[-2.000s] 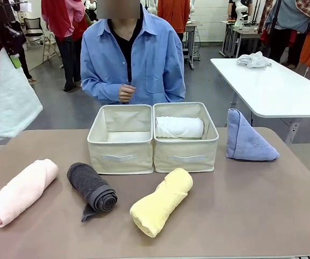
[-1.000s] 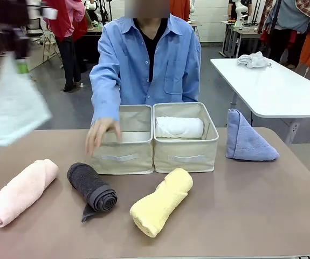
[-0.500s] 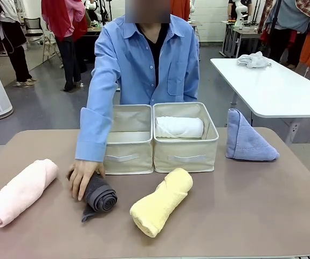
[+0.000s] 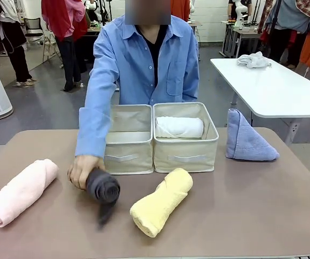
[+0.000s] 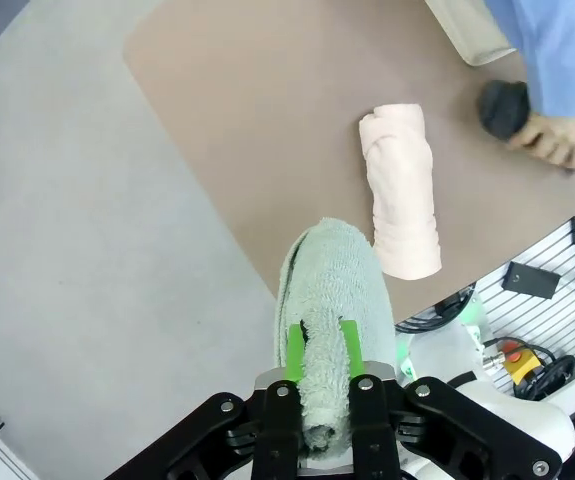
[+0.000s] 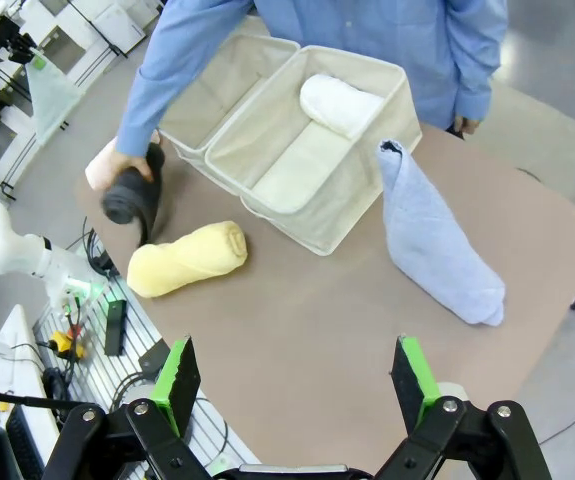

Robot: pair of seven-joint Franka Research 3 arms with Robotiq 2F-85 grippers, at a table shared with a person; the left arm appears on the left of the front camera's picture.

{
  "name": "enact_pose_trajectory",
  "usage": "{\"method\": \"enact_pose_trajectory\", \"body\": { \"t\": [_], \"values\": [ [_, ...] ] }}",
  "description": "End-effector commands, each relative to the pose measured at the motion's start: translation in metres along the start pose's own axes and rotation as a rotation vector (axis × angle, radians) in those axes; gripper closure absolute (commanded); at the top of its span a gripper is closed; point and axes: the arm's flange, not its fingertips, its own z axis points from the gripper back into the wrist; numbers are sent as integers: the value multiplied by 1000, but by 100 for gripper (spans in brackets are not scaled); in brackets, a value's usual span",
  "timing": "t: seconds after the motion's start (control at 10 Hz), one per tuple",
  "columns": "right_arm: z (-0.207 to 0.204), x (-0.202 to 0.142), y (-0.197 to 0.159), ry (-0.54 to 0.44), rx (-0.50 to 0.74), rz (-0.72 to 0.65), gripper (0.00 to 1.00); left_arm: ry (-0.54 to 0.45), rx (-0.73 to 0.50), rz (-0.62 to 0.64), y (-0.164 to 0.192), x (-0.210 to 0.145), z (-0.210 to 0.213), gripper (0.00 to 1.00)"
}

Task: Sort the towels based on their folding style.
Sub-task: Pick up one triangle-folded towel and place it in the left Fabric basket.

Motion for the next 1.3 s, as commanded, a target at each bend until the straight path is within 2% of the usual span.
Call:
{"method": "enact_pose_trajectory", "body": {
  "t": [0.0,0.4,0.7,0.8,0.9,1.0,1.1,1.2],
  "values": [
    [-1,0,0,-19,12,3,0,-32,-6,11,1,1,5,85],
    [-1,0,0,-19,12,3,0,-50,7,15,-3,5,11,85],
    [-1,0,0,-19,12,3,0,-53,17,-34,-17,36,24,85],
    [-1,0,0,-19,12,3,0,-64,31,-86,-35,65,34,85],
    [-1,0,0,-19,12,3,0,-83,87,-87,-58,108,40,85],
    [-1,0,0,-19,12,3,0,-69,122,-142,-89,157,45,85],
    [-1,0,0,-19,12,3,0,-13,147,-220,-127,212,45,85],
    [-1,0,0,-19,12,3,0,0,175,-255,-154,248,39,85]
  ]
}}
